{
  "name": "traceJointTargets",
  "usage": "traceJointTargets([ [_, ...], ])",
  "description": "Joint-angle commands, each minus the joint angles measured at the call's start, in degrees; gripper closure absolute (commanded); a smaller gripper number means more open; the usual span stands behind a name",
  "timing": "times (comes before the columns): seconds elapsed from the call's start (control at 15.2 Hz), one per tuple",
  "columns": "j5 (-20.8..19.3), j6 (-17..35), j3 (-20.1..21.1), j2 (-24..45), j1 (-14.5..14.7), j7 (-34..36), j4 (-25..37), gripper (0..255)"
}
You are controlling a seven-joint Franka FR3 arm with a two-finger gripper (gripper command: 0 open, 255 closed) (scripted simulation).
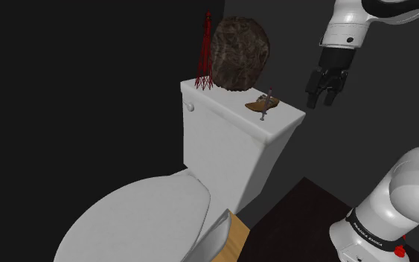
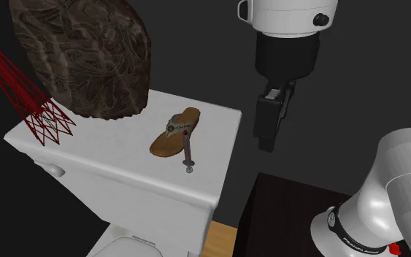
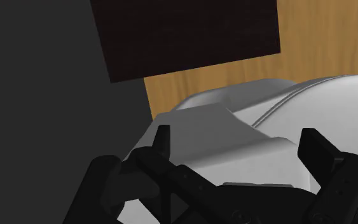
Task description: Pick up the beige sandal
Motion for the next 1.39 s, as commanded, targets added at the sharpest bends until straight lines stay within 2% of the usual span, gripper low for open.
traceJointTargets([
  [0.0,0.00,0.00,0.00,0.00,0.00,0.00,0.00,0],
  [0.46,6.47,9.36,6.66,12.28,-6.88,27.43,6.49,0],
  [0.99,7.46,18.36,10.37,25.17,-14.38,56.95,15.15,0],
  [1.32,7.72,22.15,10.54,25.45,-14.24,56.31,11.58,0],
])
